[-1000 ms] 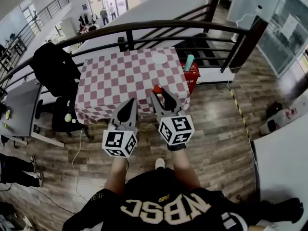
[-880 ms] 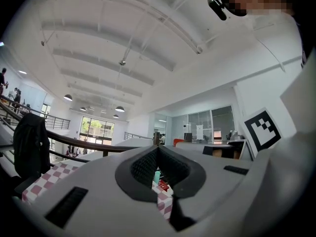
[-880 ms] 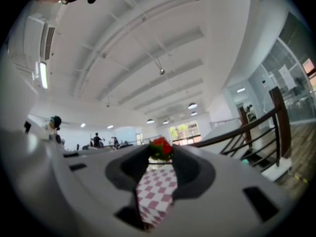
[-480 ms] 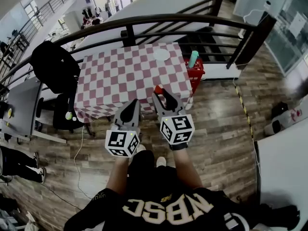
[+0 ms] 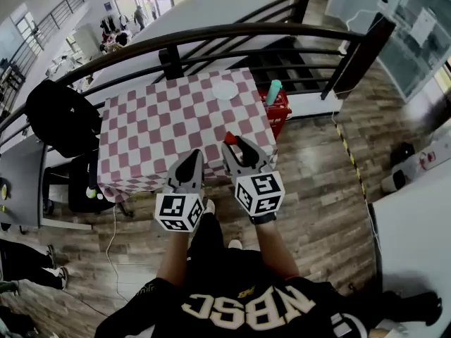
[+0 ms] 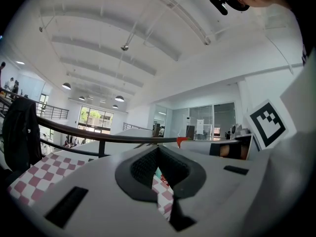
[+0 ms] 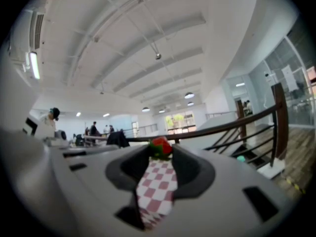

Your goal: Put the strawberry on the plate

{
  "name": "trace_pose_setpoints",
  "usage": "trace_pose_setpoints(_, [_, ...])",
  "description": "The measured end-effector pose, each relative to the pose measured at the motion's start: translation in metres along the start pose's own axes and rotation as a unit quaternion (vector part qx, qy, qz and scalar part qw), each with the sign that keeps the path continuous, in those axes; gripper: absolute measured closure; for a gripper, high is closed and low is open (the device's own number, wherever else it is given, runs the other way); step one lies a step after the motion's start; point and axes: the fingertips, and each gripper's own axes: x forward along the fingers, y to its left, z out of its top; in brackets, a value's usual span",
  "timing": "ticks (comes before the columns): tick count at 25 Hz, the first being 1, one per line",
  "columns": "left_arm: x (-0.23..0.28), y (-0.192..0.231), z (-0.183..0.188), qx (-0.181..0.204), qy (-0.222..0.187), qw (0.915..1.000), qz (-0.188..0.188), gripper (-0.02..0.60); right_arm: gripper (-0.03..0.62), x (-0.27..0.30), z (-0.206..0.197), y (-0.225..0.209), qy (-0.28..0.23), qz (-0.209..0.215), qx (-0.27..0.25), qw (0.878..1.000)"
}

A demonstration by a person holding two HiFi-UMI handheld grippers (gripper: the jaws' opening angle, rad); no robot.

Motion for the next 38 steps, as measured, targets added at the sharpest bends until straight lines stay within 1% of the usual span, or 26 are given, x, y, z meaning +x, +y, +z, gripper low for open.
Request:
trace_pose_setpoints(4, [0.041, 0.029, 0.012, -0.001, -0.005, 0.9999, -0.016, 0.569, 0.444, 0.047, 0.011, -0.015, -0.002, -0.014, -0.001, 1.000])
trace_pose_setpoints(8, [0.076, 0.064, 0.027, -0.006, -0.017, 0.9995, -0.027, 0.569, 0.444, 0.094, 0.024, -0.019, -0.001, -0.016, -0.019, 1.000])
trace_pose_setpoints(14, [0.123, 0.110, 0.025, -0.016, -0.010, 0.9982, -0.058, 0.569, 0.444, 0.158, 0.029, -0.031, 0.009, -0.040, -0.040, 0.998])
trace_pose_setpoints(18, [0.142, 0.146, 0.020, -0.022, -0.005, 0.9975, -0.068, 0.569, 0.444, 0.192, 0.027, -0.034, 0.011, -0.053, -0.045, 0.997])
trace_pose_setpoints(22, [0.157, 0.177, 0.012, -0.021, -0.002, 0.9972, -0.071, 0.569, 0.444, 0.219, 0.008, -0.036, 0.028, -0.056, -0.059, 0.996])
trace_pose_setpoints(26, [0.167, 0.186, -0.003, -0.002, 0.015, 0.9964, -0.083, 0.569, 0.444, 0.227, -0.018, -0.052, 0.059, -0.071, -0.058, 0.994])
trace_pose_setpoints(28, [0.171, 0.194, -0.013, 0.000, 0.026, 0.9962, -0.084, 0.569, 0.444, 0.230, -0.030, -0.058, 0.072, -0.075, -0.060, 0.993])
trace_pose_setpoints(32, [0.183, 0.212, -0.025, 0.012, 0.036, 0.9955, -0.087, 0.569, 0.444, 0.237, -0.055, -0.073, 0.097, -0.077, -0.076, 0.989])
trace_pose_setpoints(34, [0.188, 0.219, -0.029, 0.008, 0.041, 0.9953, -0.088, 0.569, 0.444, 0.236, -0.068, -0.087, 0.113, -0.083, -0.078, 0.987])
trace_pose_setpoints(38, [0.196, 0.235, -0.036, -0.008, 0.051, 0.9957, -0.077, 0.569, 0.444, 0.227, -0.095, -0.121, 0.148, -0.102, -0.071, 0.981])
